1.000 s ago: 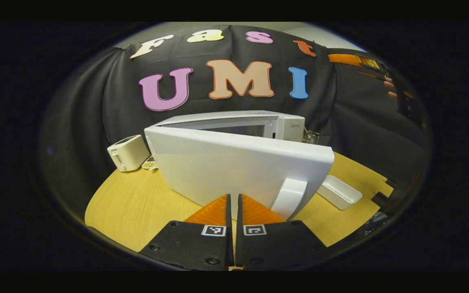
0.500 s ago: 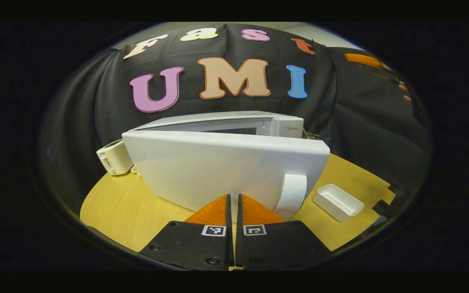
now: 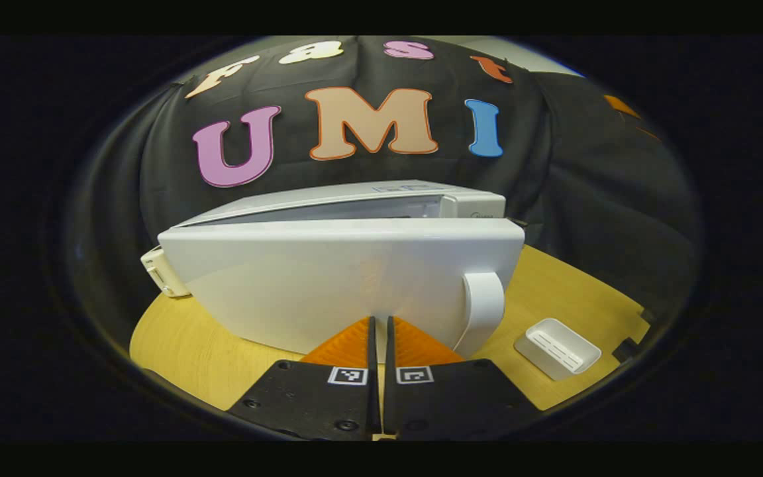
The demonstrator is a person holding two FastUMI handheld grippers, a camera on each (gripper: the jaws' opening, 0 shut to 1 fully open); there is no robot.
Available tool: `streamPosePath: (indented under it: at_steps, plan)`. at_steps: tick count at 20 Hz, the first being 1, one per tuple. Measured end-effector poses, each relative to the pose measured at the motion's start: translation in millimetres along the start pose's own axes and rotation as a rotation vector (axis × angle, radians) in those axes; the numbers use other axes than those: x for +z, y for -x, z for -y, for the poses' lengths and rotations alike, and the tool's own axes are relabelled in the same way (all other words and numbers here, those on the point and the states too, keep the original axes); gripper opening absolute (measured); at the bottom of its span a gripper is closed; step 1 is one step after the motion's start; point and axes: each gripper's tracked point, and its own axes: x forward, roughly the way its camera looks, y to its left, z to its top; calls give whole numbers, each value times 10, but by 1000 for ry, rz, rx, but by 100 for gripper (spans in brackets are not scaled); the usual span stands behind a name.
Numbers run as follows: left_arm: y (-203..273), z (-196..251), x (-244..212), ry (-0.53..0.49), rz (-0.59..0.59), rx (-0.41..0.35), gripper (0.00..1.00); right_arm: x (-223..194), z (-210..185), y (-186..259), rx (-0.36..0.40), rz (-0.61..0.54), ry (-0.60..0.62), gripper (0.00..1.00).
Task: Open the microwave oven with the left hand, put the food in, and close the microwave oven.
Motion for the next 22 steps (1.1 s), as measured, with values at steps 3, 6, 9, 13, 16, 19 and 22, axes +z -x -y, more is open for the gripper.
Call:
streamPosePath:
  at_steps: [3,6,9,13,16,19,22]
  plan:
    - [-196,23,104,1,3,-2,1,-25,98,4,-17,-7,-7,96]
    - [-352,35,191,6,6,3,1,-8,164,15,-24,-4,14,96]
    - [-463,67,247,34,3,5,1,2,204,10,-28,-7,9,96]
    - [-560,72,339,55,10,15,1,-9,239,-4,-31,-9,11,96]
    - [-596,115,336,73,1,8,1,-32,258,0,-41,-13,6,96]
    - [-667,224,317,94,-24,-17,1,-45,273,23,-47,-15,1,96]
    - [-765,273,329,102,-29,-16,2,-28,320,25,-54,-16,6,96]
